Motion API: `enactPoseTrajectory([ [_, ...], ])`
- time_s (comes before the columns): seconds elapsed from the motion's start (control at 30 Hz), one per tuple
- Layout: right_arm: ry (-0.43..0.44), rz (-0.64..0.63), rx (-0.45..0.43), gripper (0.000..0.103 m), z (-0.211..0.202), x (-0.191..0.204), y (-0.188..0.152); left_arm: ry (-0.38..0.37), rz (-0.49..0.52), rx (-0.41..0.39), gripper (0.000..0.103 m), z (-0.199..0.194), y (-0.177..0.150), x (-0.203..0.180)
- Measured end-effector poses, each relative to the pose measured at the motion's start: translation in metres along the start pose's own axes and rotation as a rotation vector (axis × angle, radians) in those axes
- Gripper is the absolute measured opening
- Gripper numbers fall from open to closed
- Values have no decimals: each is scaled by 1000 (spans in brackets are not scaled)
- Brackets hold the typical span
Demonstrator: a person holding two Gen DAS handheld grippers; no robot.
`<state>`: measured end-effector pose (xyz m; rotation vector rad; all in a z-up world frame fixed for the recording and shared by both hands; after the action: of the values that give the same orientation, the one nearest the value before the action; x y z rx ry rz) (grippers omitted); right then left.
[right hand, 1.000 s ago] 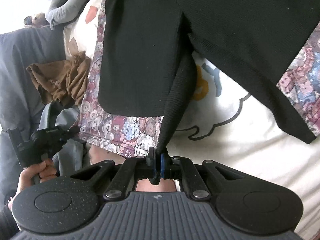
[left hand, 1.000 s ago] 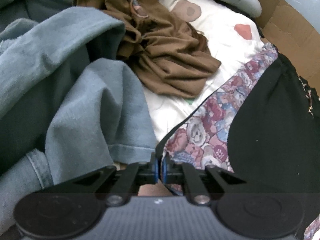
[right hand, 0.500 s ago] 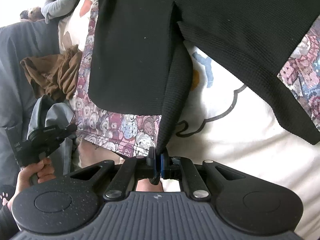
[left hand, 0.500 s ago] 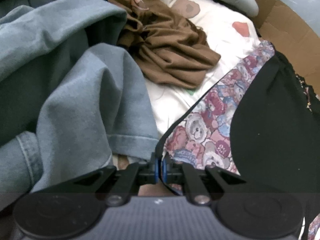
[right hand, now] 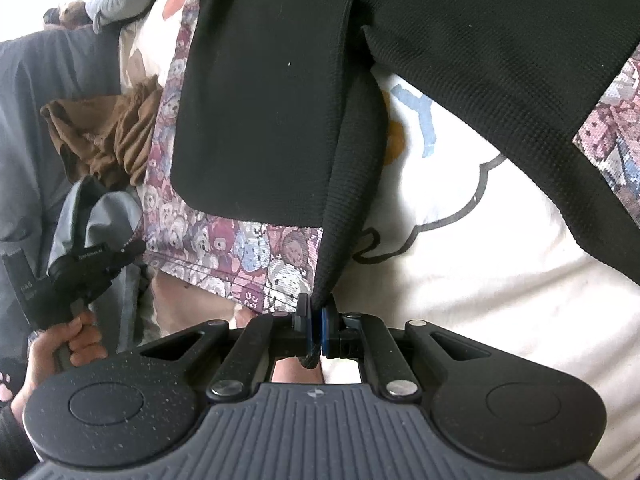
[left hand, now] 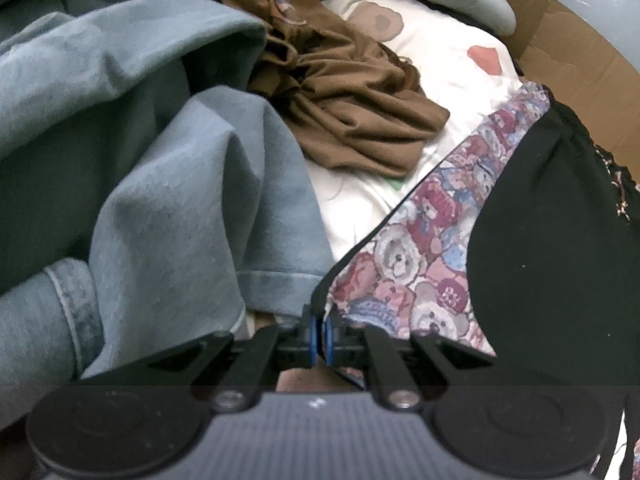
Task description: Fold clothes
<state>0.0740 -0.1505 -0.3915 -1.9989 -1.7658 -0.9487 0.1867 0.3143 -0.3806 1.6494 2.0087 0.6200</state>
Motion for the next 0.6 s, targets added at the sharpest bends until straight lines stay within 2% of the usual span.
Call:
enactPoseTrajectory([
  [0.13, -29, -9, 31, 3, 7, 0, -2, 12, -3, 19, 9, 7, -3, 2],
  [0.27, -41, -34, 34, 5, 1, 3, 2, 47, -1, 32, 28, -2, 1, 1],
  [0.37, -42, -54, 24, 6, -8, 6, 7, 54, 8, 18, 28, -14, 6, 0],
  [0.47, -43, -73, 14, 6, -17, 9, 12, 39, 8, -29, 28, -26, 16, -8],
  [0.6, -57, -100, -73, 6, -33, 12, 36, 1, 6, -86, 28, -35, 30, -25],
])
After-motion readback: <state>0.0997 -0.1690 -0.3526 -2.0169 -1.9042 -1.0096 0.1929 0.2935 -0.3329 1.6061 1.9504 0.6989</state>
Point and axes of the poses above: each gripper's, at about its wrist camera, not at the fingertips, and z roughly the way its jaws point, x to its left, y to its top, the point moved 2 cm from there along z, roughly the way its jaws point, and after that the axes turned 13 degrees about -x, right-handed, at the moved point
